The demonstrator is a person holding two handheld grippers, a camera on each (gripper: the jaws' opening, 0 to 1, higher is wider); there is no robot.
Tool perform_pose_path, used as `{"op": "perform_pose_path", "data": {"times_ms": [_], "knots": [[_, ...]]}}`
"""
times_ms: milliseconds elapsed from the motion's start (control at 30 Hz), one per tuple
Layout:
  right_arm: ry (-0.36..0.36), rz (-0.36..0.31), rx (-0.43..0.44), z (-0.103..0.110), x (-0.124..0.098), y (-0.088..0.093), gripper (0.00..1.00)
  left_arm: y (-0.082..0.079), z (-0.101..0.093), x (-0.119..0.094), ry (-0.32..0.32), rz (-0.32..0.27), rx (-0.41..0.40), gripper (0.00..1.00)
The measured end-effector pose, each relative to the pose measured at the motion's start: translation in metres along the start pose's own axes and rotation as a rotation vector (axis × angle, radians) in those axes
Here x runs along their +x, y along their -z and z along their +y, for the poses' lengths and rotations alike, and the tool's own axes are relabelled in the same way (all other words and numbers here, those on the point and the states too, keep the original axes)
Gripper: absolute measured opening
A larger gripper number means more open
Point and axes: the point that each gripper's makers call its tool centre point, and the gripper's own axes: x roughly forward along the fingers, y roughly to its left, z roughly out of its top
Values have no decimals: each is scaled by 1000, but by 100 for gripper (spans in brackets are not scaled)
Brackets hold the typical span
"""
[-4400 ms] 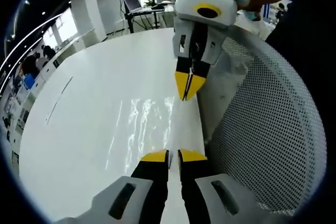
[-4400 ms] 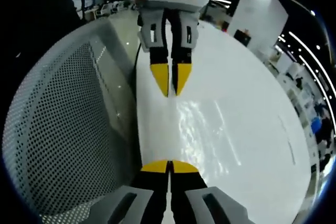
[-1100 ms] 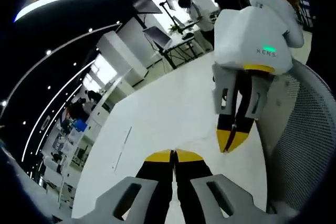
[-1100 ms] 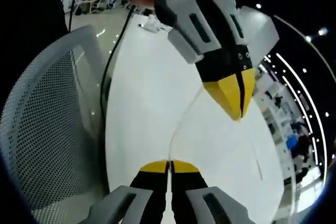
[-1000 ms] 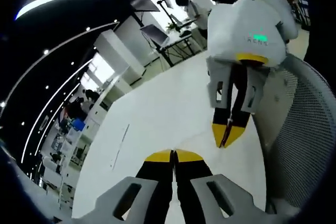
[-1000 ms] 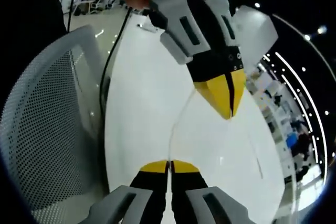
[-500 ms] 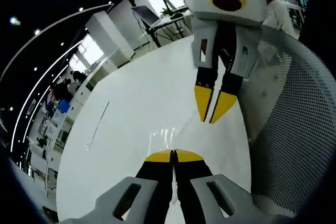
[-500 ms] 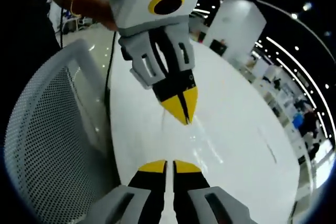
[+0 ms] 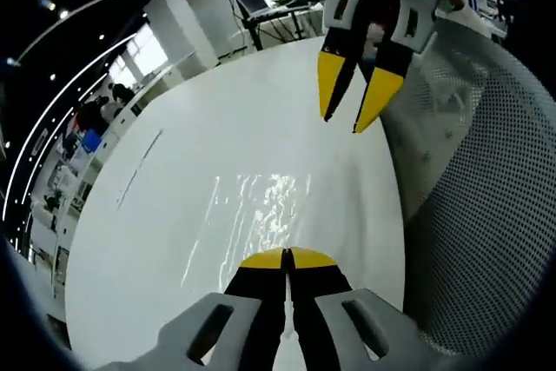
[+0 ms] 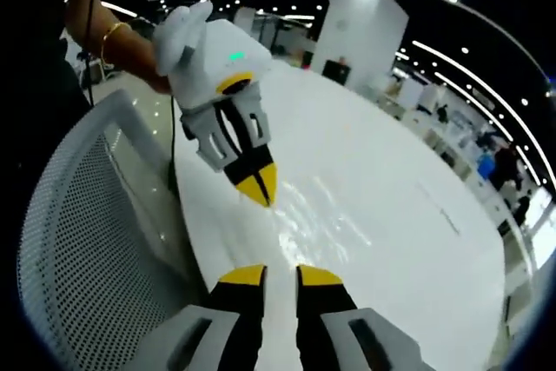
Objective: Open the resealable bag by pulling the two sides of the seal apart until the entire bag opening is separated and visibly accessible.
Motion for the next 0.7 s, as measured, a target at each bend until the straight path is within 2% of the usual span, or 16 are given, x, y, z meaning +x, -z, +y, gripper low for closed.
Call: {"op": "perform_pose_path", "data": {"times_ms": [200, 367, 533, 700], "knots": [[32, -2, 92, -7, -11, 10, 14, 8, 6, 4, -14, 13, -29, 0], [63, -20, 192, -11, -21, 16, 18, 7, 24, 11, -59, 19, -49, 0], [72, -15, 253, -11, -29, 23, 30, 11, 41, 20, -97, 38, -107, 0], [56, -31, 310, -5, -34, 26, 39, 14, 53, 27, -110, 51, -102, 0]]}}
